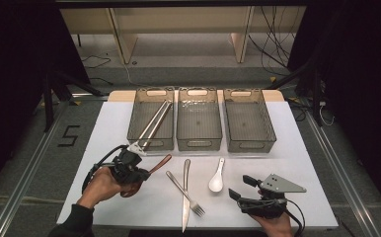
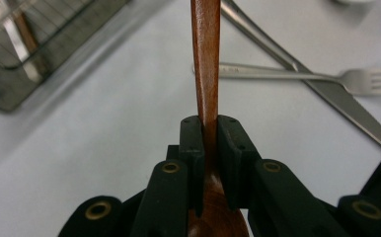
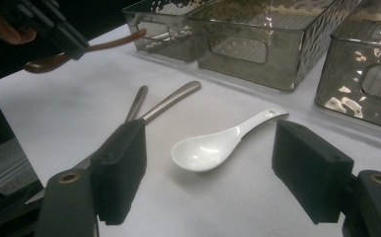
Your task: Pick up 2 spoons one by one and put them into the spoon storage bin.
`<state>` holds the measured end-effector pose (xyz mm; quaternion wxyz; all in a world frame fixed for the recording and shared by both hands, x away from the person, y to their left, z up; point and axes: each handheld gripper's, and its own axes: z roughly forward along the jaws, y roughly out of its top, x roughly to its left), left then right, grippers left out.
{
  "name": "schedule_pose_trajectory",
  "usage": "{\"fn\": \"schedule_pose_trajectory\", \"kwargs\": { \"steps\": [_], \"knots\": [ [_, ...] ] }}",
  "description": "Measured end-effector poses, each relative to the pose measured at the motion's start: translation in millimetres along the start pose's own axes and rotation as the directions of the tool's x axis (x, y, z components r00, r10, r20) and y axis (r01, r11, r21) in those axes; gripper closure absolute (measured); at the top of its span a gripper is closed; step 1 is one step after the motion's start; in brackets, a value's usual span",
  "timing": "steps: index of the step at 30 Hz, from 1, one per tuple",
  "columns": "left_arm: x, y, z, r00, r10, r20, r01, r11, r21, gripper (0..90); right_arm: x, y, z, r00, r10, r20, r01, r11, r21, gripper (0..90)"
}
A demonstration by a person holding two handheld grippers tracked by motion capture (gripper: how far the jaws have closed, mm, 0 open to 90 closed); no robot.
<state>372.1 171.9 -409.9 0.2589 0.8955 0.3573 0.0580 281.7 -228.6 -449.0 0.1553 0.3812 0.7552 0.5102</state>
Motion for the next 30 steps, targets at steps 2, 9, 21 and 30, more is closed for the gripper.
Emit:
{"fn": "schedule_pose_trajectory", "kwargs": {
  "steps": [2, 9, 21, 30],
  "knots": [
    [0.6, 6.7, -1.6, 1.0000, -0.005, 0.005, 0.005, 0.9996, -0.029, 81.0, -0.1, 0.0, 0.0, 1.0000, -0.001, 0.002, 0.001, 1.000, -0.001, 30.1],
    [6.1, 36.6, -3.7, 0.9996, -0.016, 0.024, 0.018, 0.9931, -0.116, 80.9, -0.3, 0.2, -0.4, 1.0000, 0.004, 0.002, -0.004, 1.000, -0.003, 30.1],
    [17.4, 68.5, -2.2, 0.9987, -0.046, 0.023, 0.049, 0.9793, -0.196, 80.9, -0.5, 0.4, -0.8, 1.0000, 0.003, 0.000, -0.003, 1.000, -0.004, 30.1],
    [20.7, 98.3, 4.3, 0.9984, -0.050, 0.028, 0.055, 0.9684, -0.243, 80.9, -0.5, 0.5, -0.4, 1.0000, 0.005, -0.002, -0.005, 1.000, -0.003, 30.2]
  ]
}}
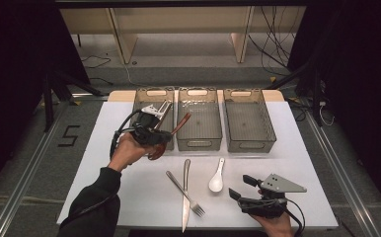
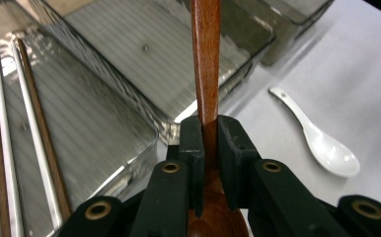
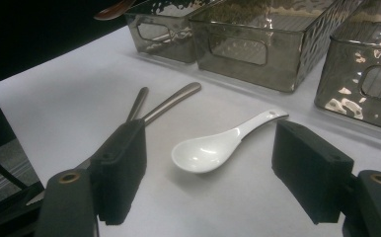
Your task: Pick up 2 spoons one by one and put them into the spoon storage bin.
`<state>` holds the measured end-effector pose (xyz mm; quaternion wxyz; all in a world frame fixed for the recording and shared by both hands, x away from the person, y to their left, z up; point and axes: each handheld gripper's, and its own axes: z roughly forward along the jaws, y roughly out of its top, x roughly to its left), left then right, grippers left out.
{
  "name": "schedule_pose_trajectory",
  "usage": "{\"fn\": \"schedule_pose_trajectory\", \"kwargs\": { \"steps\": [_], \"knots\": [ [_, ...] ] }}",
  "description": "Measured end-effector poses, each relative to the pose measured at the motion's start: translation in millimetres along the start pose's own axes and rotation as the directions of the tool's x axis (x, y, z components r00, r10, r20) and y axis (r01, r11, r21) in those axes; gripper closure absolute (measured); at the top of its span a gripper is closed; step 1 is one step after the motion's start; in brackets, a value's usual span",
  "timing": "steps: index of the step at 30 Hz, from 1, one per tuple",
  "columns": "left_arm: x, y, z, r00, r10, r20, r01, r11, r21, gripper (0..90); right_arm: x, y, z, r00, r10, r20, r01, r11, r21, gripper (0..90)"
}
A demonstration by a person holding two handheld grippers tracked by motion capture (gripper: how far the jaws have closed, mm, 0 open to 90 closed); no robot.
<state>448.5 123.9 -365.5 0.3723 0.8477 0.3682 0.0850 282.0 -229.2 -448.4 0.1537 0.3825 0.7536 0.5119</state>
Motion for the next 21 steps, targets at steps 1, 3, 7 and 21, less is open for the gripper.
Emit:
{"fn": "schedule_pose_trajectory", "kwargs": {
  "steps": [1, 3, 7, 21],
  "knots": [
    [0.2, 3.2, 2.4, 1.0000, -0.005, -0.002, 0.005, 1.0000, -0.008, 80.9, -0.1, 0.0, -0.1, 1.0000, 0.000, -0.001, 0.000, 1.000, -0.001, 30.2],
    [0.8, 9.4, 6.8, 1.0000, -0.003, -0.002, 0.003, 0.9999, -0.010, 80.9, -0.3, 0.0, -0.1, 1.0000, 0.001, -0.001, -0.001, 1.000, -0.002, 30.1],
    [2.6, 21.2, 14.7, 1.0000, -0.006, -0.006, 0.005, 0.9998, -0.021, 80.9, -0.7, -0.1, -0.3, 1.0000, 0.003, -0.002, -0.003, 1.000, -0.002, 30.1],
    [11.9, 50.0, 41.4, 0.9995, -0.024, -0.019, 0.023, 0.9990, -0.039, 80.9, -1.7, -0.3, -0.5, 1.0000, 0.002, -0.002, -0.002, 1.000, -0.003, 30.1]
  ]
}}
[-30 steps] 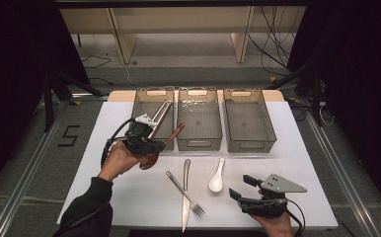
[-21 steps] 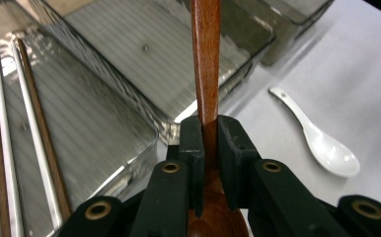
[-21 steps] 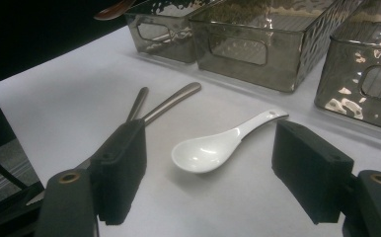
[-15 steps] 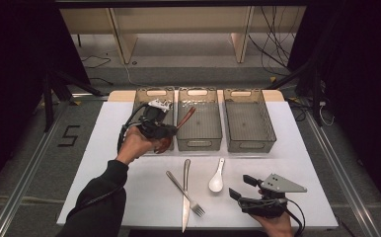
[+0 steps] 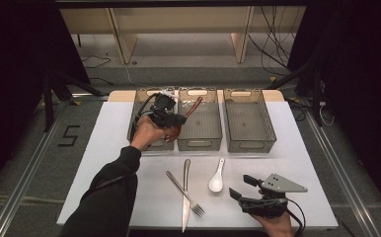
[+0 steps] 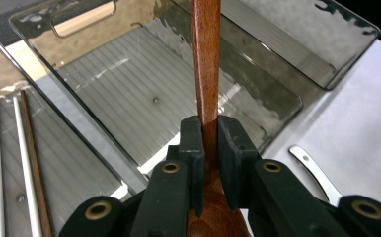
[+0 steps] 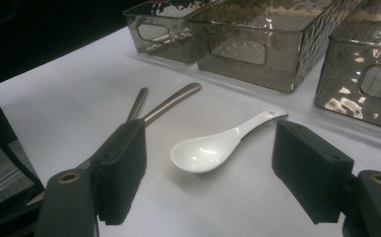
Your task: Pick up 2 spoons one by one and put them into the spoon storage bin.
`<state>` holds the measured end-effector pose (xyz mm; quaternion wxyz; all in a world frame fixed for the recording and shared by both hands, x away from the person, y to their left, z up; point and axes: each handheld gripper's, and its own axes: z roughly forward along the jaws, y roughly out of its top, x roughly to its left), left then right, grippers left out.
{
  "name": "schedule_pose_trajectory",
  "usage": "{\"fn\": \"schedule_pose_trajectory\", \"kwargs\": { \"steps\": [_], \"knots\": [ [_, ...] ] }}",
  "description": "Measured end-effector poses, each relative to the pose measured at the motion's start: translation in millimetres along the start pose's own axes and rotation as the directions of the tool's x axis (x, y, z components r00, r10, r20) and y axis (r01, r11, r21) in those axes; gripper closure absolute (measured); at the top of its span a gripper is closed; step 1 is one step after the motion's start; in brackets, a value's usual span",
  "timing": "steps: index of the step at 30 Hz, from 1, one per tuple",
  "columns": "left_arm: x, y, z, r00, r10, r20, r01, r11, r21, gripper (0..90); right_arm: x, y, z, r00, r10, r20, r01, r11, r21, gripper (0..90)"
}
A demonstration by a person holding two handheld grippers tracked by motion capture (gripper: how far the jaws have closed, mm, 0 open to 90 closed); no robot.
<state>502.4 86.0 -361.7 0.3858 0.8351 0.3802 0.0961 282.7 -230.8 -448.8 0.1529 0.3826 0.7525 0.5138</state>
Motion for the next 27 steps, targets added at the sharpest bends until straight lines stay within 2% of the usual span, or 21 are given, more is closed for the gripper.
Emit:
{"fn": "schedule_pose_trajectory", "kwargs": {
  "steps": [10, 18, 27],
  "knots": [
    [5.9, 10.3, 16.3, 0.9993, -0.036, -0.008, 0.035, 0.9991, -0.023, 80.9, 0.2, -0.2, 0.3, 1.0000, 0.002, -0.005, -0.002, 1.000, 0.001, 30.1],
    [6.7, 14.1, 30.2, 0.9975, -0.071, 0.003, 0.071, 0.9970, -0.032, 80.8, -0.1, -0.2, 0.1, 1.0000, 0.003, -0.007, -0.003, 1.000, 0.001, 30.1],
    [7.4, 16.5, 40.8, 0.9962, -0.087, 0.000, 0.087, 0.9956, -0.036, 80.8, -0.2, -0.2, -0.2, 1.0000, 0.002, -0.009, -0.002, 1.000, 0.000, 30.1]
  ]
}}
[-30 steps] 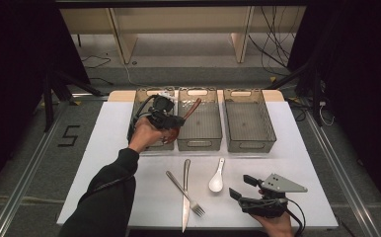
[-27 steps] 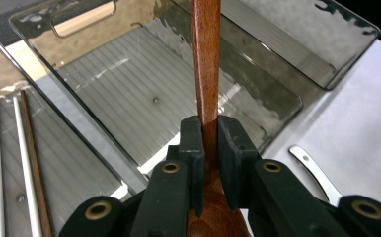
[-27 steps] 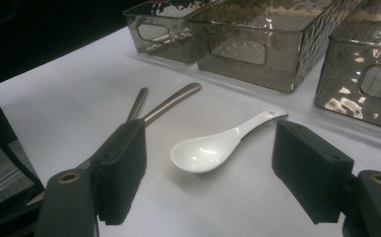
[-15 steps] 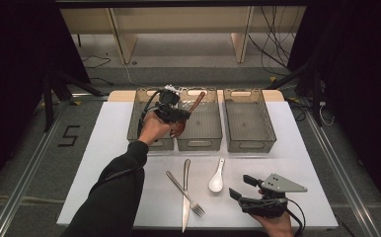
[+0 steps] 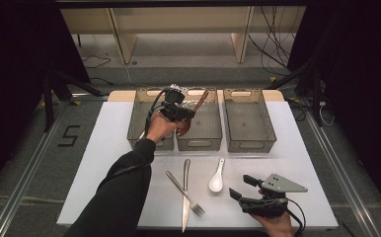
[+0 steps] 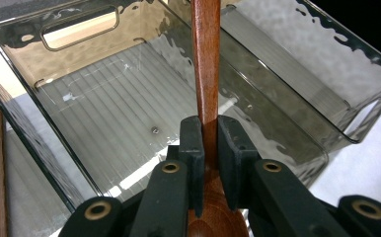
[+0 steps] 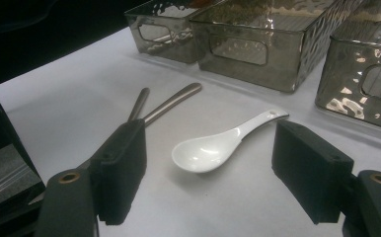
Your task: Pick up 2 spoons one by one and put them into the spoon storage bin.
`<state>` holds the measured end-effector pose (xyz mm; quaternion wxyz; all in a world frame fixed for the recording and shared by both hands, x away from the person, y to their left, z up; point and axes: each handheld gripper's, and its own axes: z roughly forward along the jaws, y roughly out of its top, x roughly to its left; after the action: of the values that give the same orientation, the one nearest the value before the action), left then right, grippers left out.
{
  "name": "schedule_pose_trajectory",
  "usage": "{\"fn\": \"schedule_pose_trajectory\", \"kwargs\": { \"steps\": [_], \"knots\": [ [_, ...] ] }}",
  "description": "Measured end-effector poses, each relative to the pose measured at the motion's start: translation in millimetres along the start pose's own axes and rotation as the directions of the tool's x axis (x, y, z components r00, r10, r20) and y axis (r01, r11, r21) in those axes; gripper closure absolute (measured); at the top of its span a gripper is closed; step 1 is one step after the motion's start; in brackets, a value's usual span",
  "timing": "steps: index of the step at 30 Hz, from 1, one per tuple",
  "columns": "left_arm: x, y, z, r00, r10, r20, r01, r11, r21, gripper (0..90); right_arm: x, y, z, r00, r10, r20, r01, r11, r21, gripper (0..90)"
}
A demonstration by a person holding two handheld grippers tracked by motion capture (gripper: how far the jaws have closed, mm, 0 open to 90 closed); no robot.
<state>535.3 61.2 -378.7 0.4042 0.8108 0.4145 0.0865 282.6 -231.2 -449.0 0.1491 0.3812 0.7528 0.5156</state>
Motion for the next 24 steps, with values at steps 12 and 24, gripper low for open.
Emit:
{"fn": "schedule_pose_trajectory", "kwargs": {
  "steps": [12, 24],
  "knots": [
    [4.2, -4.4, 12.9, 0.9994, -0.035, 0.003, 0.035, 0.9994, -0.005, 80.4, -0.2, 0.1, 0.0, 1.0000, -0.001, -0.002, 0.001, 1.000, -0.003, 30.1],
    [9.5, -8.6, 13.2, 0.9967, -0.080, -0.011, 0.080, 0.9968, 0.005, 56.3, -0.3, 0.1, -0.3, 1.0000, -0.002, -0.002, 0.002, 1.000, -0.004, 30.1]
  ]
}}
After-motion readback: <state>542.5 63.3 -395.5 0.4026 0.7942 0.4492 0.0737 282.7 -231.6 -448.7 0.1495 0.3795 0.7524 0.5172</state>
